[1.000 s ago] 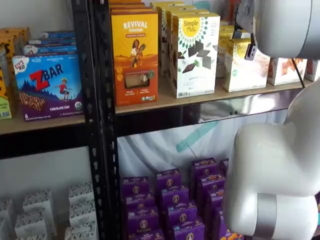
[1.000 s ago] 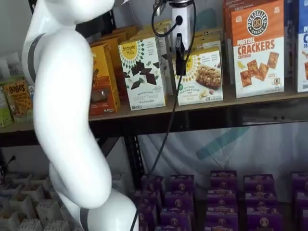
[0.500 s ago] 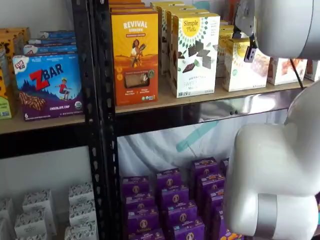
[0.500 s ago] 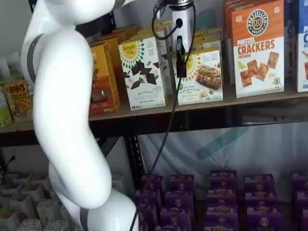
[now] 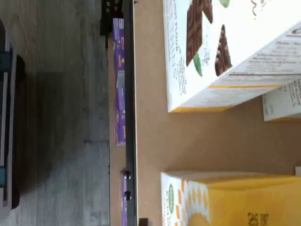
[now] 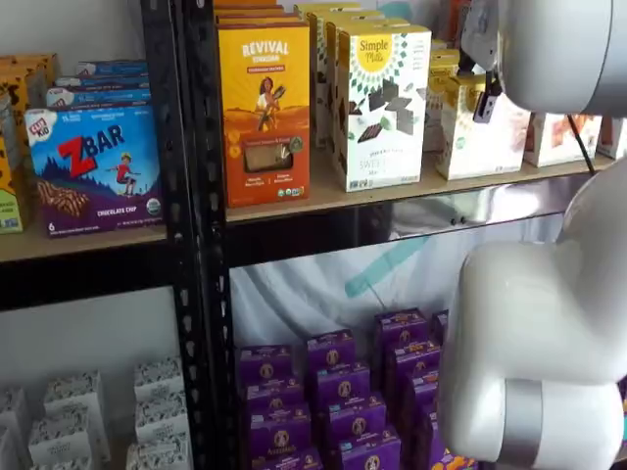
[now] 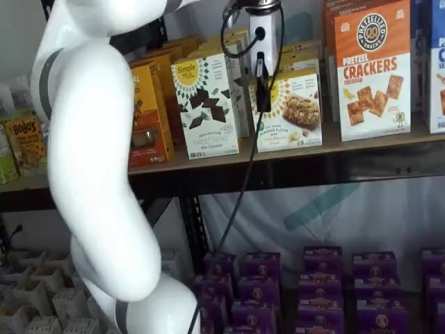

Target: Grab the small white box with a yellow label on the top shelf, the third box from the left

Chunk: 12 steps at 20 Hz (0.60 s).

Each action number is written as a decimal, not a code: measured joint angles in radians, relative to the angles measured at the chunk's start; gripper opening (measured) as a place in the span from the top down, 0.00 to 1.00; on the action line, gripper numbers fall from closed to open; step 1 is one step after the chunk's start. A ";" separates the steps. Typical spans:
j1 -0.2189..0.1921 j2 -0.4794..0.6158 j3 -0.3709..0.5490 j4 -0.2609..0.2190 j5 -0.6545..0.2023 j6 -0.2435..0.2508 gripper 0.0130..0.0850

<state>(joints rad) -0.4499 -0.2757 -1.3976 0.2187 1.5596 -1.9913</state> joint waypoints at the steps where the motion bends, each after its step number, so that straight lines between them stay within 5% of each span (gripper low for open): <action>1: 0.000 0.000 0.001 -0.001 -0.001 0.000 0.28; 12: -0.004 -0.003 0.005 0.002 0.000 -0.004 0.28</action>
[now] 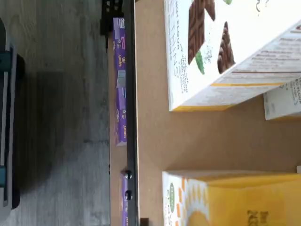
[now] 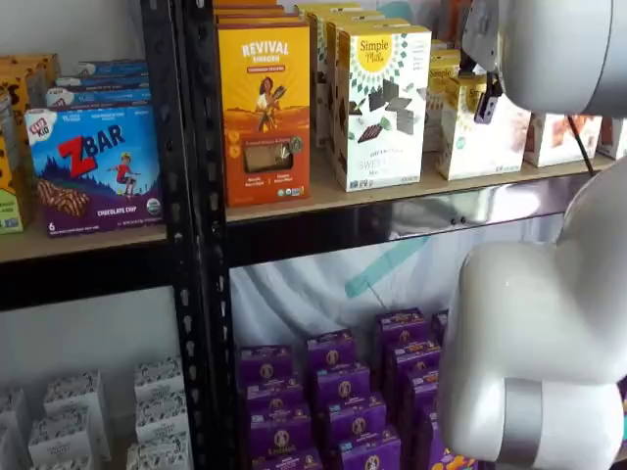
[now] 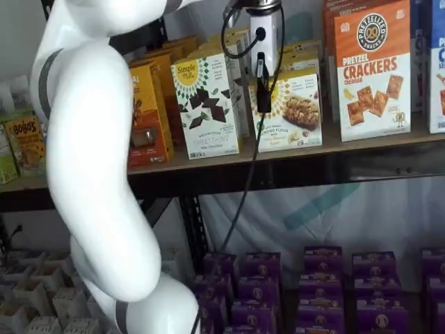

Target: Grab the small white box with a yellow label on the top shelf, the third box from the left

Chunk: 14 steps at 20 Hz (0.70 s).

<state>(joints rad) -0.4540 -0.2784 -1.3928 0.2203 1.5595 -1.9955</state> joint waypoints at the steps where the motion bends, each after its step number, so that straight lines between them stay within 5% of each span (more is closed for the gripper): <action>1: 0.000 -0.002 0.003 0.001 -0.002 -0.001 0.33; 7: -0.005 -0.004 0.006 0.009 -0.001 -0.004 0.50; 14: -0.010 -0.004 0.006 0.010 0.001 -0.008 0.56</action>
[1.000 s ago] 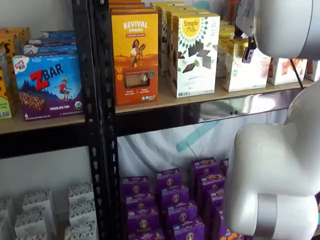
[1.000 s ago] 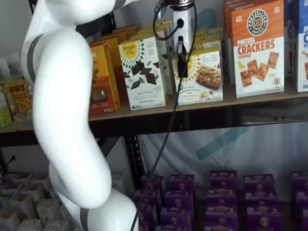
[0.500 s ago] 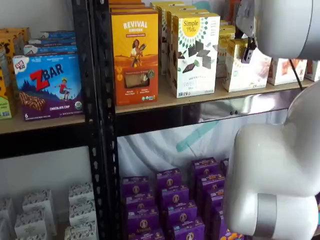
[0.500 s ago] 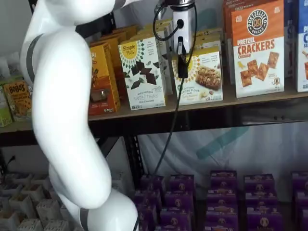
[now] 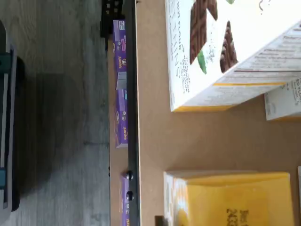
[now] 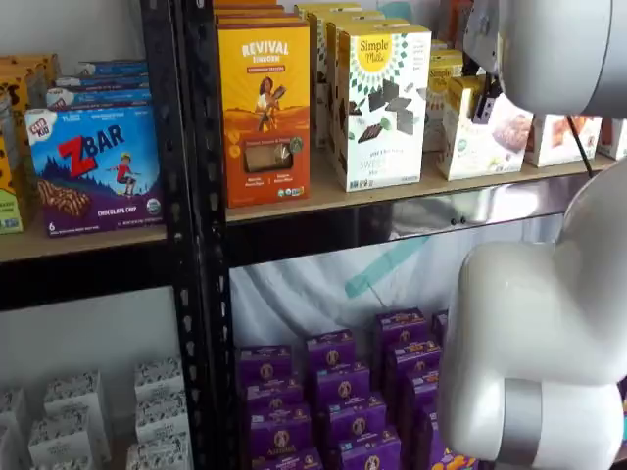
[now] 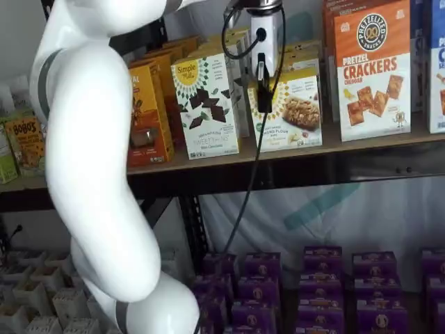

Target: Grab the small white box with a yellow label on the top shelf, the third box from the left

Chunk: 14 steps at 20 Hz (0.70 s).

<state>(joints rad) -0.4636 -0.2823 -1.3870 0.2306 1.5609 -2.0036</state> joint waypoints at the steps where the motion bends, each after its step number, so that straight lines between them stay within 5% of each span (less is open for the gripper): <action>1: -0.001 0.000 0.000 0.001 0.000 -0.001 0.56; 4: -0.003 0.000 -0.001 0.003 0.003 -0.002 0.67; 14: -0.003 0.003 -0.008 -0.002 0.014 -0.002 0.72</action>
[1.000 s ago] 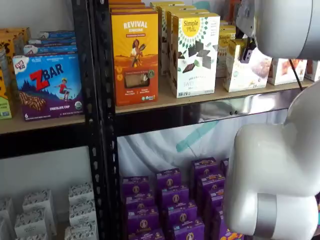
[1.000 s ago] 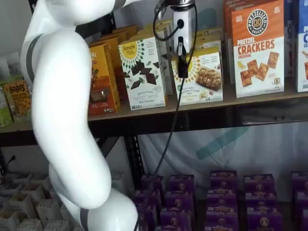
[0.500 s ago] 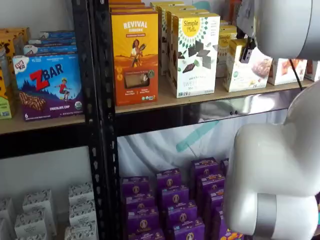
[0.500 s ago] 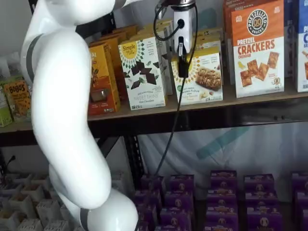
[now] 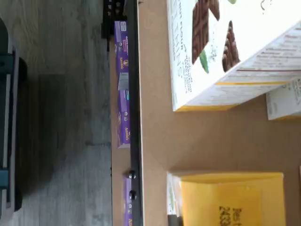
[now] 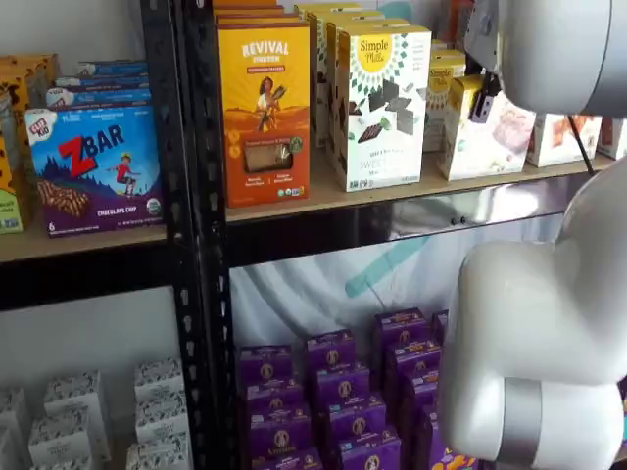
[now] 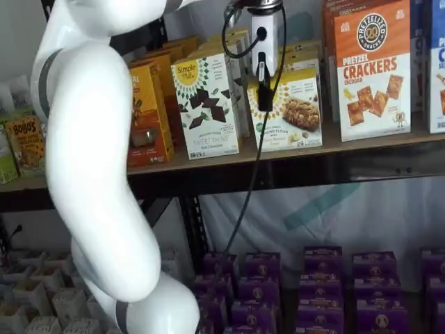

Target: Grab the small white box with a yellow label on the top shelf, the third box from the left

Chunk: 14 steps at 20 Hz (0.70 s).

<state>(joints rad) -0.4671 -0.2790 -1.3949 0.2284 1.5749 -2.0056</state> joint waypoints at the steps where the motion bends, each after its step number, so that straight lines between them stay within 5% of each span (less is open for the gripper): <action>1: 0.004 0.004 -0.007 -0.009 0.014 0.003 0.72; 14: -0.004 -0.069 0.019 -0.035 0.137 0.005 0.72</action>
<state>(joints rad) -0.4710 -0.3483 -1.3762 0.1931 1.7120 -2.0005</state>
